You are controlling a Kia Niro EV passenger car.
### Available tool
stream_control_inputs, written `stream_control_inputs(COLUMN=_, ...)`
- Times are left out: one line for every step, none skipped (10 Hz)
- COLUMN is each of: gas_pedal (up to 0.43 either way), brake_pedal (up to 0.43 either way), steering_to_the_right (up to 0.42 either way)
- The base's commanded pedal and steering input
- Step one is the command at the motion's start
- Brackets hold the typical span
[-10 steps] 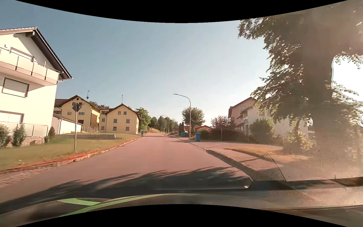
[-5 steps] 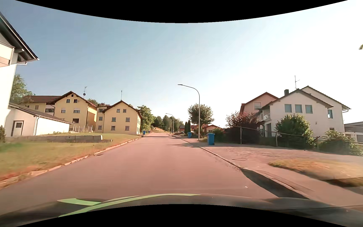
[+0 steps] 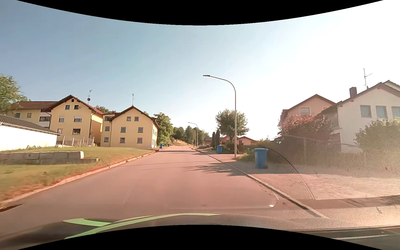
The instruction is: Follow the waypoints while adhering to traffic rules and regulations
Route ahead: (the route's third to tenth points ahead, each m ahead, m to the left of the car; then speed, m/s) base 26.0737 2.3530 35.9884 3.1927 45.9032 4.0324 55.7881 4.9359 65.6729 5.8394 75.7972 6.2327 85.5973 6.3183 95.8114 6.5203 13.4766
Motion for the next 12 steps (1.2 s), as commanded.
stream_control_inputs(gas_pedal=0.24, brake_pedal=0.0, steering_to_the_right=-0.027)
stream_control_inputs(gas_pedal=0.24, brake_pedal=0.0, steering_to_the_right=-0.027)
stream_control_inputs(gas_pedal=0.24, brake_pedal=0.0, steering_to_the_right=-0.026)
stream_control_inputs(gas_pedal=0.24, brake_pedal=0.0, steering_to_the_right=-0.025)
stream_control_inputs(gas_pedal=0.24, brake_pedal=0.0, steering_to_the_right=-0.024)
stream_control_inputs(gas_pedal=0.24, brake_pedal=0.0, steering_to_the_right=-0.023)
stream_control_inputs(gas_pedal=0.24, brake_pedal=0.0, steering_to_the_right=-0.023)
stream_control_inputs(gas_pedal=0.24, brake_pedal=0.0, steering_to_the_right=-0.02)
stream_control_inputs(gas_pedal=0.24, brake_pedal=0.0, steering_to_the_right=-0.017)
stream_control_inputs(gas_pedal=0.24, brake_pedal=0.0, steering_to_the_right=-0.013)
stream_control_inputs(gas_pedal=0.24, brake_pedal=0.0, steering_to_the_right=-0.011)
stream_control_inputs(gas_pedal=0.24, brake_pedal=0.0, steering_to_the_right=-0.009)
